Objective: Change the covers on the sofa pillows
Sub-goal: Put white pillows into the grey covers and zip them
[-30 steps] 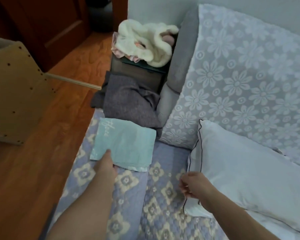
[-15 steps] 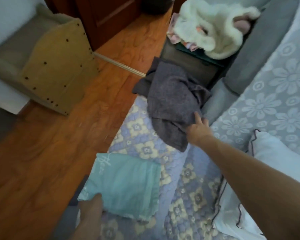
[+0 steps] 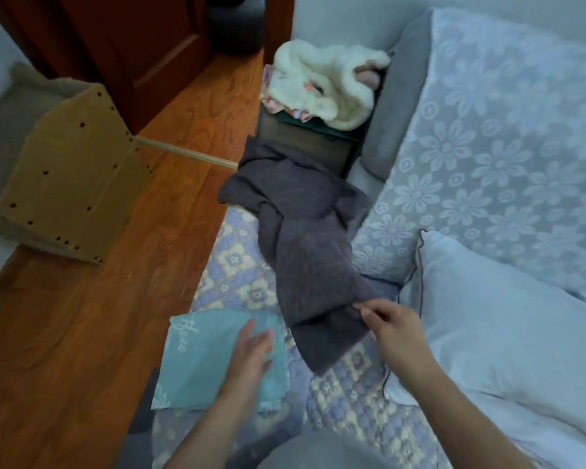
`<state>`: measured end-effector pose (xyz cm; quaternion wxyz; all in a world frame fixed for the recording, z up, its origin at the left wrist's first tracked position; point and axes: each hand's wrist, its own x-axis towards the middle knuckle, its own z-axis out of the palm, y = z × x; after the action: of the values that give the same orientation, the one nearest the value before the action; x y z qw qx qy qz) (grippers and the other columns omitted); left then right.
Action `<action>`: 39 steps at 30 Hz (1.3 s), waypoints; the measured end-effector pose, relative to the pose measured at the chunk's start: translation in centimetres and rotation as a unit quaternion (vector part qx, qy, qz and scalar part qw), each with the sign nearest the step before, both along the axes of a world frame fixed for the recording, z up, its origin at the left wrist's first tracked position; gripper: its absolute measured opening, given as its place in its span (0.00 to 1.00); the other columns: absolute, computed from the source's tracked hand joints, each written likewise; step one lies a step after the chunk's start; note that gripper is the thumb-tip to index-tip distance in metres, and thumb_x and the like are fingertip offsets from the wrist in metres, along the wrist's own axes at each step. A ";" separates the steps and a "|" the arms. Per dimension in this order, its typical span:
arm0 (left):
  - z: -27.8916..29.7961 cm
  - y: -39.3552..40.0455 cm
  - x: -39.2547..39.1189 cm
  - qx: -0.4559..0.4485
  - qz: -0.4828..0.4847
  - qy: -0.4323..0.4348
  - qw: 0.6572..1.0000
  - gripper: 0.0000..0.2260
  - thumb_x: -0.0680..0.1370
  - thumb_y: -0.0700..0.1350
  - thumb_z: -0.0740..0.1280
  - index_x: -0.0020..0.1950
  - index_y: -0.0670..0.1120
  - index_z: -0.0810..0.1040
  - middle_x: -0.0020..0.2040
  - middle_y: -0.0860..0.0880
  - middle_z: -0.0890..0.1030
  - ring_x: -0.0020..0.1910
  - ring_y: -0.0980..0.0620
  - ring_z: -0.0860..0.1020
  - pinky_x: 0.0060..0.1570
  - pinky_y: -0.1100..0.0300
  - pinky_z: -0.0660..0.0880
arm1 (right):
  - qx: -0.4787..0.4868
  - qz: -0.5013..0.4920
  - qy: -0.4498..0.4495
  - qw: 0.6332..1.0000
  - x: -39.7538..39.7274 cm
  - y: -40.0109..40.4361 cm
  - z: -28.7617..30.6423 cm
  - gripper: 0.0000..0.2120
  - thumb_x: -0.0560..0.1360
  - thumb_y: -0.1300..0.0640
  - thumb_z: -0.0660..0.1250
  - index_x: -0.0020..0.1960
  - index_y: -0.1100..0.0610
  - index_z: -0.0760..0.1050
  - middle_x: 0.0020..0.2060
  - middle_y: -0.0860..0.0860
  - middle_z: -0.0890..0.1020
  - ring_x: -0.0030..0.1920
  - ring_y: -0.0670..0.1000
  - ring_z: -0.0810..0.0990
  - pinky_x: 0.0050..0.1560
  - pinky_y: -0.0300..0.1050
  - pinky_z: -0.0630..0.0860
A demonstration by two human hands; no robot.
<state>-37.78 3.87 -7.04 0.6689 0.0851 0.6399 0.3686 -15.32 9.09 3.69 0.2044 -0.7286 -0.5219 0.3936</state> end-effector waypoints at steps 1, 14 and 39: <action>1.5 0.9 1.3 0.013 -0.044 -0.083 0.995 0.32 0.71 0.54 0.78 0.72 0.58 0.69 0.64 0.53 0.80 0.61 0.51 0.79 0.59 0.49 0.76 | -0.003 -0.036 0.022 0.999 0.7 -2.2 0.8 0.13 0.77 0.65 0.68 0.42 0.50 0.84 0.38 0.38 0.85 0.42 0.38 0.81 0.42 0.30 0.72; 21.1 1.1 17.0 0.424 -0.293 0.212 0.831 0.09 0.76 0.37 0.73 0.46 0.52 0.83 0.43 0.55 0.85 0.44 0.59 0.81 0.50 0.56 0.78 | 0.123 -0.052 0.022 0.991 19.6 -12.6 20.7 0.18 0.76 0.70 0.58 0.41 0.50 0.79 0.38 0.55 0.81 0.37 0.54 0.75 0.39 0.49 0.69; 37.2 -17.8 35.4 0.377 -0.274 0.579 0.669 0.12 0.78 0.57 0.69 0.42 0.50 0.78 0.33 0.52 0.82 0.37 0.55 0.79 0.39 0.54 0.75 | 0.245 -0.022 -0.076 0.966 38.5 -28.9 21.0 0.12 0.75 0.61 0.66 0.41 0.46 0.79 0.35 0.42 0.82 0.41 0.43 0.79 0.44 0.41 0.73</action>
<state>-2.35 -13.91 30.17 0.1463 0.6982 0.6526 0.2554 23.20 -19.78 24.67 0.3455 -0.6953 -0.6000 0.1927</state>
